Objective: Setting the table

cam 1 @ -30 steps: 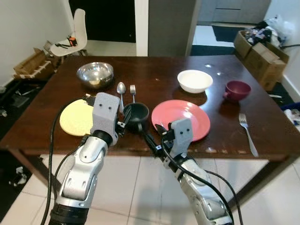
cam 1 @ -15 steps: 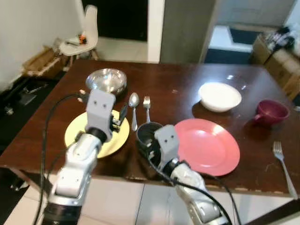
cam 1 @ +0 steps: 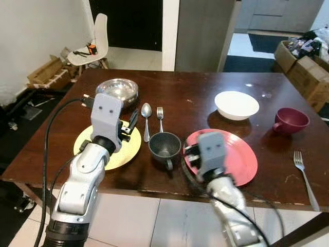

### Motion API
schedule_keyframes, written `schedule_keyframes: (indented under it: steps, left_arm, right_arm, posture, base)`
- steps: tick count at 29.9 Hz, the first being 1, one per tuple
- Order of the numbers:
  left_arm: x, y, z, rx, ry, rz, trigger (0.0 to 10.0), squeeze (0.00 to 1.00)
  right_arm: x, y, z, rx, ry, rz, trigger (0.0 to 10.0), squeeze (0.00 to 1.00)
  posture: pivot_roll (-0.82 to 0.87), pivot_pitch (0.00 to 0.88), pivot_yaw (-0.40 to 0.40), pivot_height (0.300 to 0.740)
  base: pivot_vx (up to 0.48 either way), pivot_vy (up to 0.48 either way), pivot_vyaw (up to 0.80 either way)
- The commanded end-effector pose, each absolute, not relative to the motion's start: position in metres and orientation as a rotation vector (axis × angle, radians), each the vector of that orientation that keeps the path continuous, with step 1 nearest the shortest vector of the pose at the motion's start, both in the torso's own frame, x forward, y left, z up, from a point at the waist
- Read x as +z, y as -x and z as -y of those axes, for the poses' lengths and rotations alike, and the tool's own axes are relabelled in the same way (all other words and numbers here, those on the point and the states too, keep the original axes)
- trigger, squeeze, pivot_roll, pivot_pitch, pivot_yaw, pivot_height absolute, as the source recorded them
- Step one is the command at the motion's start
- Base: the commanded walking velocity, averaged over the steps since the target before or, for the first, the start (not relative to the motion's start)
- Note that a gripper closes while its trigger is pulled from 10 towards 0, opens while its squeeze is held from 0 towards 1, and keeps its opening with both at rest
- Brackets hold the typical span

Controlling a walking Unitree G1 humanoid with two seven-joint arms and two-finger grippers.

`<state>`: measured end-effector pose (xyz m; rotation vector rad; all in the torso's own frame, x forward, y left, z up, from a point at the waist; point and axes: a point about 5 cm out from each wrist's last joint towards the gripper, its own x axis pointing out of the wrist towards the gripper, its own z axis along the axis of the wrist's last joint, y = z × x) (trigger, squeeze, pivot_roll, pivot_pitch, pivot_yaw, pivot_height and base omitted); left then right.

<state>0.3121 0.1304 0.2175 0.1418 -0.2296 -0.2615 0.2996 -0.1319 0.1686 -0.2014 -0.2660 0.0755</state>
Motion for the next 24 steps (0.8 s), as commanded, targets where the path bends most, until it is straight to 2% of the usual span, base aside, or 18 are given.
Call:
schedule_keyframes:
  steps: [1,2,4,5,7,10,13,16,19,24]
  left_arm:
    - [0.212,-0.311,-0.127,-0.286,-0.151,0.197,10.0,0.0]
    - [0.212,-0.311,-0.127,-0.286,-0.151,0.197,10.0,0.0]
    - [0.207,-0.309,-0.124,-0.293,-0.163,0.178,10.0,0.0]
    - [0.207,-0.309,-0.124,-0.293,-0.163,0.178,10.0,0.0]
    - [0.204,-0.308,-0.124,-0.294,-0.17,0.166,10.0,0.0]
    - [0.203,-0.309,-0.123,-0.313,-0.202,0.157,10.0,0.0]
    - [0.203,-0.31,-0.121,-0.337,-0.222,0.16,10.0,0.0]
    - [0.212,-0.313,-0.106,-0.489,-0.289,0.198,10.0,0.0]
    - [0.216,-0.317,-0.089,-0.585,-0.315,0.208,10.0,0.0]
    - [0.219,-0.319,-0.078,-0.614,-0.312,0.22,10.0,0.0]
  right_arm:
    - [0.172,-0.302,0.142,0.02,0.171,0.267,10.0,0.0]
    - [0.172,-0.302,0.142,0.02,0.171,0.267,10.0,0.0]
    - [0.162,-0.304,0.164,-0.082,0.161,0.182,10.0,0.0]
    - [0.162,-0.304,0.164,-0.082,0.161,0.182,10.0,0.0]
    - [0.151,-0.299,0.192,-0.211,0.156,0.101,10.0,0.0]
    - [0.143,-0.29,0.217,-0.313,0.145,0.053,10.0,0.0]
    - [0.139,-0.287,0.225,-0.343,0.122,0.038,10.0,0.0]
    - [0.119,-0.28,0.246,-0.382,0.004,-0.056,10.0,0.0]
    - [0.105,-0.28,0.245,-0.313,-0.091,-0.122,10.0,0.0]
    - [0.098,-0.283,0.239,-0.247,-0.192,-0.165,10.0,0.0]
  posture:
    - [-0.01,0.0,0.108,0.74]
    - [-0.01,0.0,0.108,0.74]
    - [-0.01,0.0,0.104,0.74]
    - [-0.01,0.0,0.104,0.74]
    - [-0.02,0.0,0.102,0.74]
    - [-0.02,0.0,0.11,0.74]
    - [-0.02,0.0,0.11,0.74]
    - [-0.03,0.0,0.126,0.74]
    - [-0.04,0.0,0.136,0.74]
    - [-0.04,0.0,0.15,0.74]
  base:
    - [0.0,0.0,0.0]
    - [0.0,0.0,0.0]
    - [0.0,0.0,0.0]
    - [0.0,0.0,0.0]
    - [0.0,0.0,0.0]
    - [0.0,0.0,0.0]
    - [0.0,0.0,0.0]
    - [0.0,0.0,0.0]
    - [0.0,0.0,0.0]
    - [0.0,0.0,0.0]
